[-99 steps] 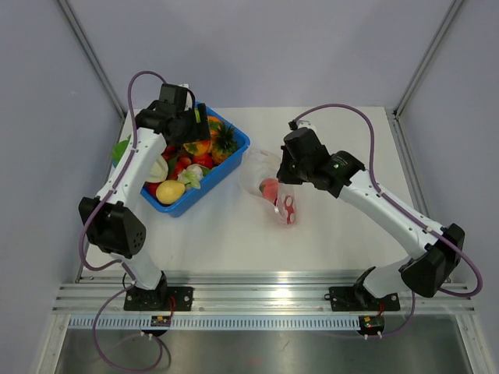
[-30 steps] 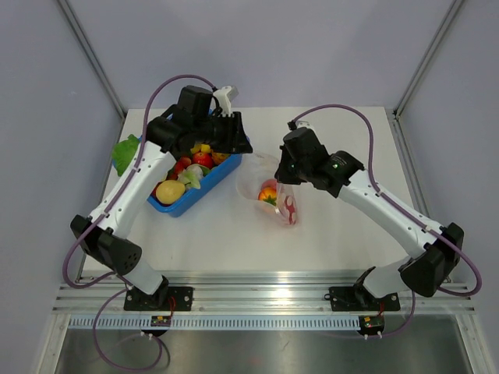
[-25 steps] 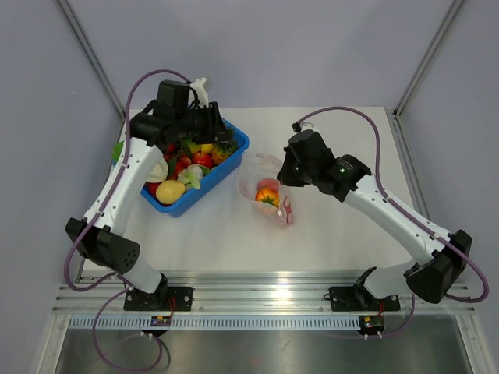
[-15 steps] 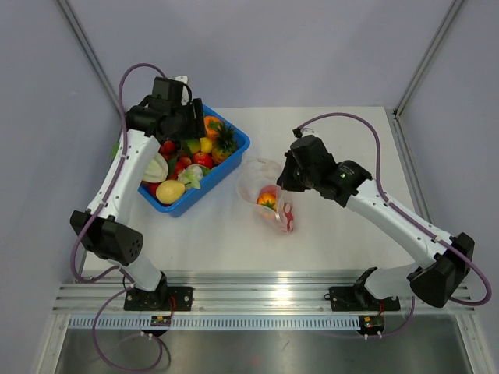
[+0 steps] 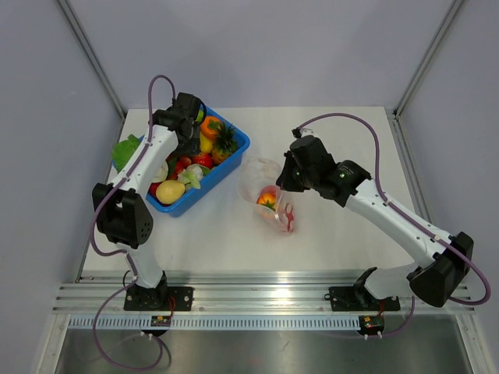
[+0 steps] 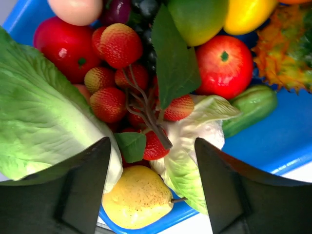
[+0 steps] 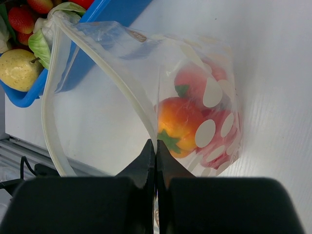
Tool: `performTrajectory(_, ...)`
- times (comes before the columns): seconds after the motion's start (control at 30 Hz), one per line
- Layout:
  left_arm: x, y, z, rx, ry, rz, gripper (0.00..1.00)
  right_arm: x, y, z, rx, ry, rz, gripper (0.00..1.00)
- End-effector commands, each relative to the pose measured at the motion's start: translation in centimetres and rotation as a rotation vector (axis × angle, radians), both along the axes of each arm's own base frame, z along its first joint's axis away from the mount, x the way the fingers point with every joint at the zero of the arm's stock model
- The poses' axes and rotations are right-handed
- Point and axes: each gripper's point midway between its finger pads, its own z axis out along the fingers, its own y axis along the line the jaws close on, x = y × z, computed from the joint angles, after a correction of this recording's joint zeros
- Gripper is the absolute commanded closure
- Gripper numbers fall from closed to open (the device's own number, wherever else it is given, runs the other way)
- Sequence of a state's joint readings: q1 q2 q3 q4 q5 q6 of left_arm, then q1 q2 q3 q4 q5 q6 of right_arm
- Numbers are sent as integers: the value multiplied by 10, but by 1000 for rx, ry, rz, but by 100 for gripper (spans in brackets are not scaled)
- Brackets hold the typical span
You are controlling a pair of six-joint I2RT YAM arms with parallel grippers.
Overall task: Place the food in the zip-top bag and seal the zipper
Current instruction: Pick up the fake fruit from the bin.
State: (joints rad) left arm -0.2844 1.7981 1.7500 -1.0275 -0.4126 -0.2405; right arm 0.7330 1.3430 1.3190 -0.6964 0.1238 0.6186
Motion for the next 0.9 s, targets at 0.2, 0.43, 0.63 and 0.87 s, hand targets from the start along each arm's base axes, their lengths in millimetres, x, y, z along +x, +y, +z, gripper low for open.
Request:
performTrajectory(0.2,21,7,-5,80,-43,5,39,8,8,15,44,-37,-3,100)
performTrajectory(0.43,26,3,-9,67,-47,4,81,9,6,15,39,-37,-9,100)
performTrajectory(0.63,22,2,37,10,-165,18,100,8,6,17,40,-41,-10,100)
performTrajectory(0.87,8,9,106,-34,-324,41,100,9,8,18,48,-42,-8,100)
